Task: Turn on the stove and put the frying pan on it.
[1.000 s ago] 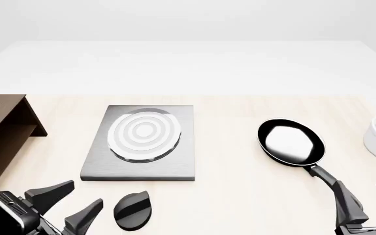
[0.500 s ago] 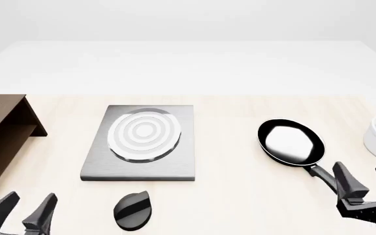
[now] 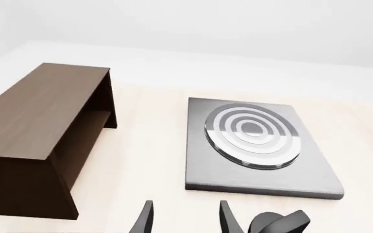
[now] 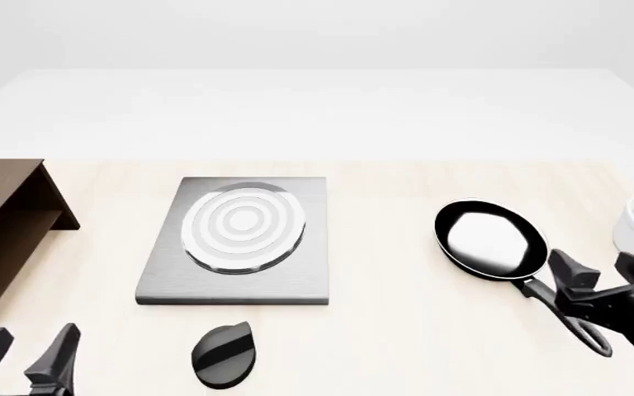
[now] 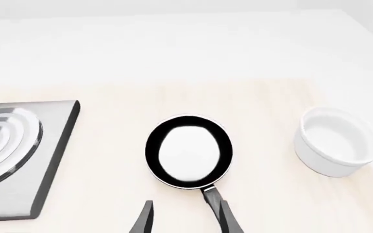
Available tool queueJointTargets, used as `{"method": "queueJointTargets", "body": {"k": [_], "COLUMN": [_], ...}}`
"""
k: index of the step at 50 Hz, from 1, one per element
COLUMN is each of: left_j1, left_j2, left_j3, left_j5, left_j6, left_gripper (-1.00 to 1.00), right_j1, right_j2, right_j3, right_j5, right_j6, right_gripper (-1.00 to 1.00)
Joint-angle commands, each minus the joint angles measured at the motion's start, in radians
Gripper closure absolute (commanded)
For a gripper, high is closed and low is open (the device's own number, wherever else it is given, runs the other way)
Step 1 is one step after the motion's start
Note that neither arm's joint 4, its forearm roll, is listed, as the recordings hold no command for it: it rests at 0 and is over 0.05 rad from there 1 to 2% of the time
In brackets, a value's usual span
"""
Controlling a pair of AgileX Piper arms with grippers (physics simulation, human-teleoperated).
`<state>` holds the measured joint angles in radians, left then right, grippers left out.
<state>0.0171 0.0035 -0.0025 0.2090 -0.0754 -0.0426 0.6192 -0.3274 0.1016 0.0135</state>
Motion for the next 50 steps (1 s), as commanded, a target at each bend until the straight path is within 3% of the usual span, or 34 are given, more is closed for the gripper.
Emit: {"method": "queueJointTargets", "body": {"k": [1, 25, 40, 50], "left_j1": [0.012, 0.012, 0.012, 0.012], "left_j2": [-0.003, -0.003, -0.003, -0.003], "left_j3": [0.002, 0.002, 0.002, 0.002], "left_j5": [0.001, 0.002, 0.004, 0.005], "left_j6": [0.001, 0.002, 0.004, 0.003], "left_gripper": [-1.00, -1.00, -1.00, -1.00], "right_j1": [-0.035, -0.088, -0.158, -0.168], "right_j2": [0.150, 0.361, 0.572, 0.652], "right_j3": [-0.052, -0.063, -0.076, -0.088], "right_j5": [0.013, -0.072, -0.208, -0.246], "right_j6": [-0.012, -0.031, -0.057, -0.072], "right_gripper": [-1.00, -1.00, -1.00, -1.00]}}
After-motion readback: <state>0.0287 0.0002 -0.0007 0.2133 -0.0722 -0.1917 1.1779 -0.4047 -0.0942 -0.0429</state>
